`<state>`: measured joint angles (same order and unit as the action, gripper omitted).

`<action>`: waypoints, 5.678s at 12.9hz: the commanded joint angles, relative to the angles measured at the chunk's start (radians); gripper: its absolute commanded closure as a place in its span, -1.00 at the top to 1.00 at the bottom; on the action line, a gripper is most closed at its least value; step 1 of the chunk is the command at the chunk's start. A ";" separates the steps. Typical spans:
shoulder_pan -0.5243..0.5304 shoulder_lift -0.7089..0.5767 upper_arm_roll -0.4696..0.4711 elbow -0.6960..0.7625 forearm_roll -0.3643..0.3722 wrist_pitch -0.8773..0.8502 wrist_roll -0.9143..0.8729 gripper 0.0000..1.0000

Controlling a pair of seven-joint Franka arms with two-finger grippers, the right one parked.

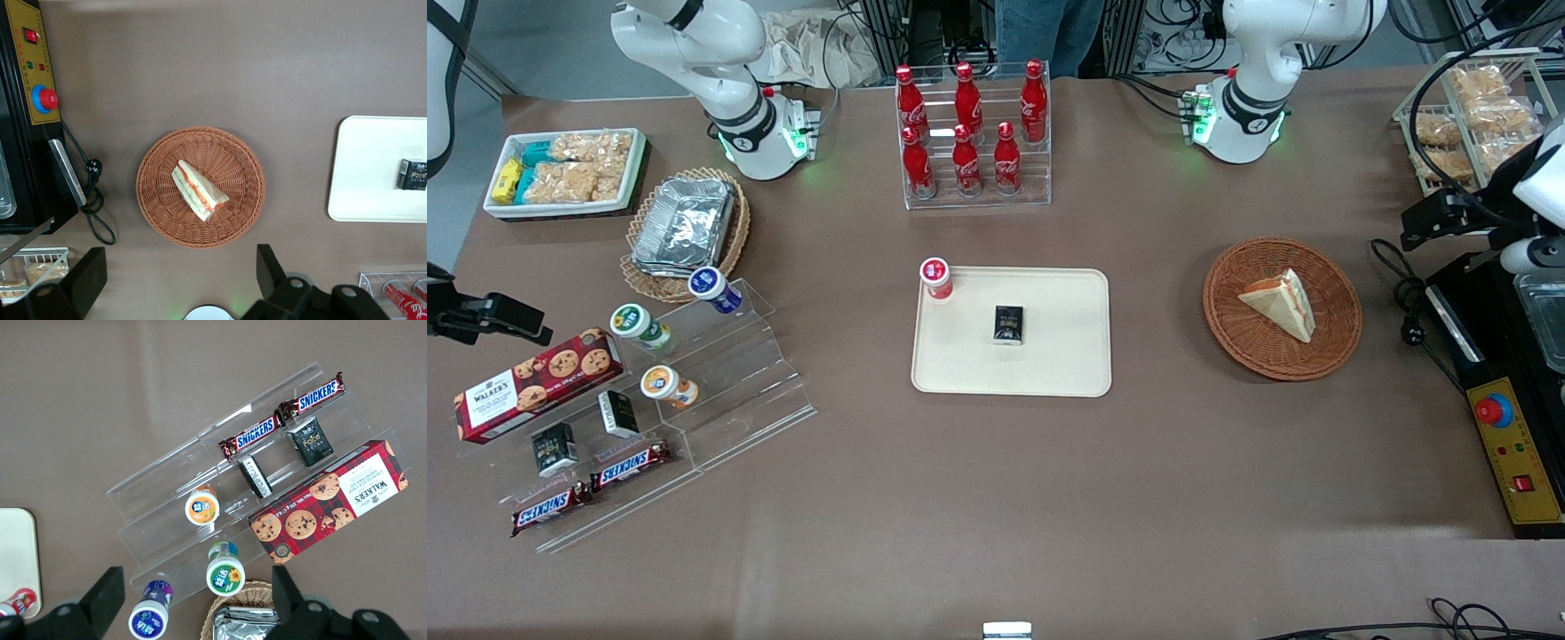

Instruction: Place sandwich from basket to tray

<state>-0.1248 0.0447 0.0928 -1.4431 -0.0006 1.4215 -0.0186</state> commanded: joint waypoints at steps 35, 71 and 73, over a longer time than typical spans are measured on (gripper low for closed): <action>0.096 -0.066 -0.070 -1.137 0.031 1.063 -0.816 1.00; -0.276 0.288 -0.364 -0.698 0.027 0.979 -0.583 -1.00; -0.276 0.306 -0.364 -0.698 0.066 0.999 -0.581 -1.00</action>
<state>-0.3984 0.3461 -0.2711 -2.1567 0.0179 2.4097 -0.5801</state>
